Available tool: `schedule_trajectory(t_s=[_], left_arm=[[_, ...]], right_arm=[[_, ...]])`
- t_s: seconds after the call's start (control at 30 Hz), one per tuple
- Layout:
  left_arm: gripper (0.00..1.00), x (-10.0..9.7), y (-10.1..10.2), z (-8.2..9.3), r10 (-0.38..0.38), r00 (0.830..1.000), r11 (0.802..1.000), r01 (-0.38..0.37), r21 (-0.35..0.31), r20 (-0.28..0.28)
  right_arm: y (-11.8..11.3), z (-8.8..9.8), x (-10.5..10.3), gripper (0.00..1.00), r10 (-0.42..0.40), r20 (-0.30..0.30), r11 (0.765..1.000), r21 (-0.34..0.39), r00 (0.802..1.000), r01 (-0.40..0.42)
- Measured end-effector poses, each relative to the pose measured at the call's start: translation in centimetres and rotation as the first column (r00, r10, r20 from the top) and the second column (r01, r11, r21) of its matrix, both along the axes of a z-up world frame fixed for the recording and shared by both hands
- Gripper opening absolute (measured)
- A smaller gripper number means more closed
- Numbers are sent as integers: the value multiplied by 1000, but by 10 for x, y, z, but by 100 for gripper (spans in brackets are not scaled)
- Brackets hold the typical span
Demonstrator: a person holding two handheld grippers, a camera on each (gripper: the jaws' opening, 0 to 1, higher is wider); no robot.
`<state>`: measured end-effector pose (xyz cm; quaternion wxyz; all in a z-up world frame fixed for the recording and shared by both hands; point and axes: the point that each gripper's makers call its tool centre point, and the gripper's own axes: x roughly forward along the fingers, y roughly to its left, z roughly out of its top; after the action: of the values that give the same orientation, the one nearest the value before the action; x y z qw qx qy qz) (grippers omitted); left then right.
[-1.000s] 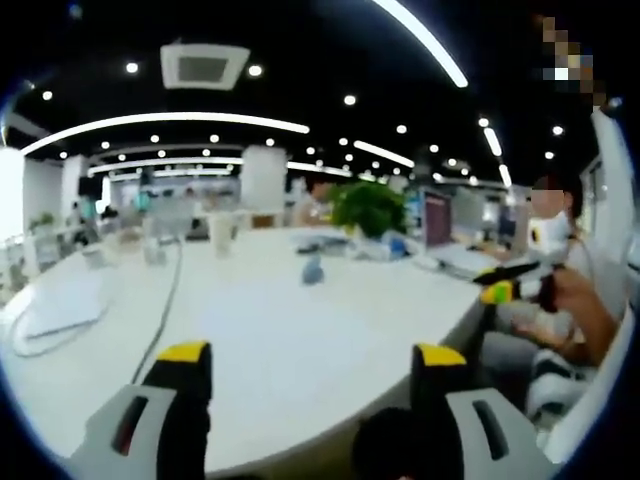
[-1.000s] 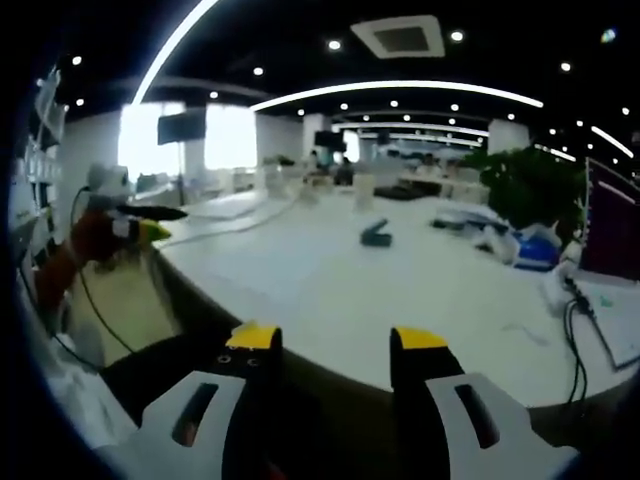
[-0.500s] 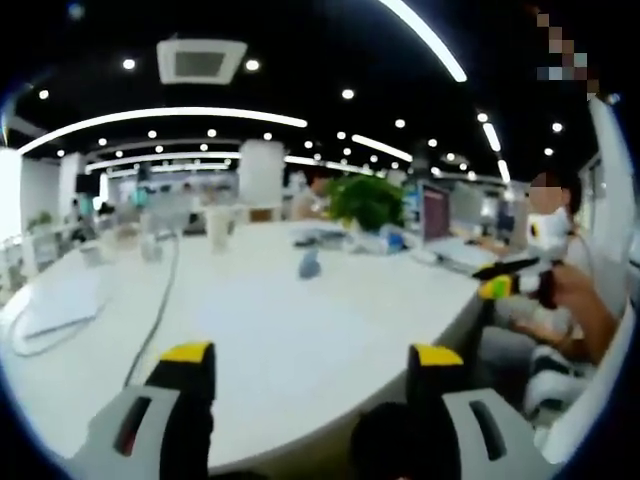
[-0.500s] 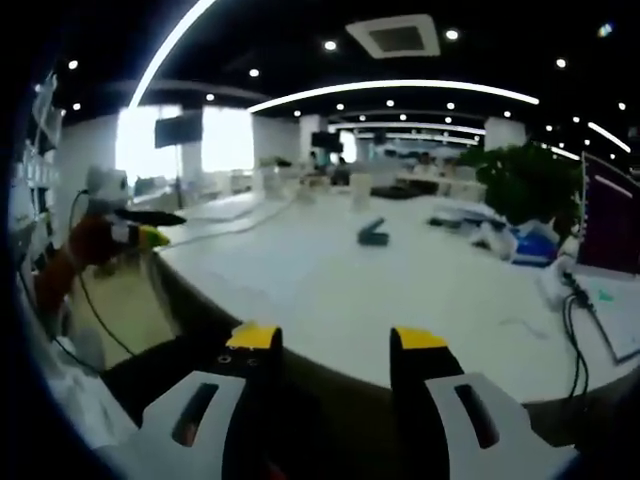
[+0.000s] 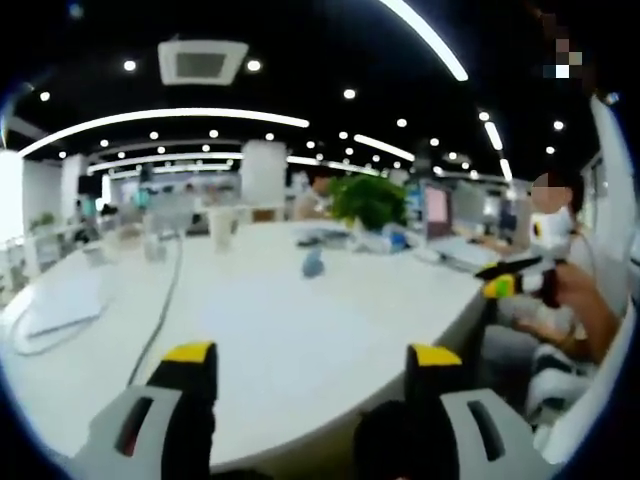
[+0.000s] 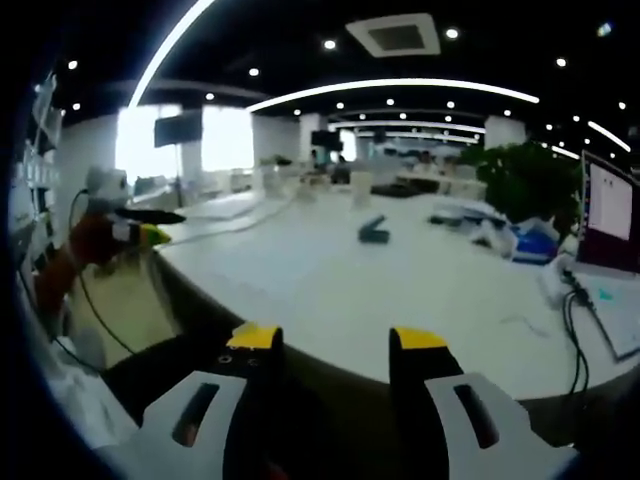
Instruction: Pick up the paper insert the paper into the punch align the paper edges press the punch to punch holes
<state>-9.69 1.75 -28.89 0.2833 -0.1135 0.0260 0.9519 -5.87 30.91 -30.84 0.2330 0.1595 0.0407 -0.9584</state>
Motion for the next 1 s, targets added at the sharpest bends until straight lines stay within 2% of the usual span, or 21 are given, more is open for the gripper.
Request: schedule_trajectory(t_s=[0.5, 0.63, 0.83, 1.0], left_arm=[[77, 2, 2, -1, 0, 1000, 1000, 0, -25, -3], [75, 1, 1, -6, 2, 1000, 1000, -2, -22, 14], [74, -3, -2, -8, 4, 1000, 1000, -4, -30, 12], [74, -6, -6, -10, 4, 1000, 1000, -3, -31, 12]], right_arm=[[-4, -1, 0, 43, 21, 5, 1000, -5, 1000, -21], [-10, 2, -4, 42, 38, 1, 999, 0, 999, -38], [-24, 5, -10, 42, 78, -6, 997, 26, 997, -78], [-28, 4, -17, 44, 81, 3, 996, 31, 997, -81]])
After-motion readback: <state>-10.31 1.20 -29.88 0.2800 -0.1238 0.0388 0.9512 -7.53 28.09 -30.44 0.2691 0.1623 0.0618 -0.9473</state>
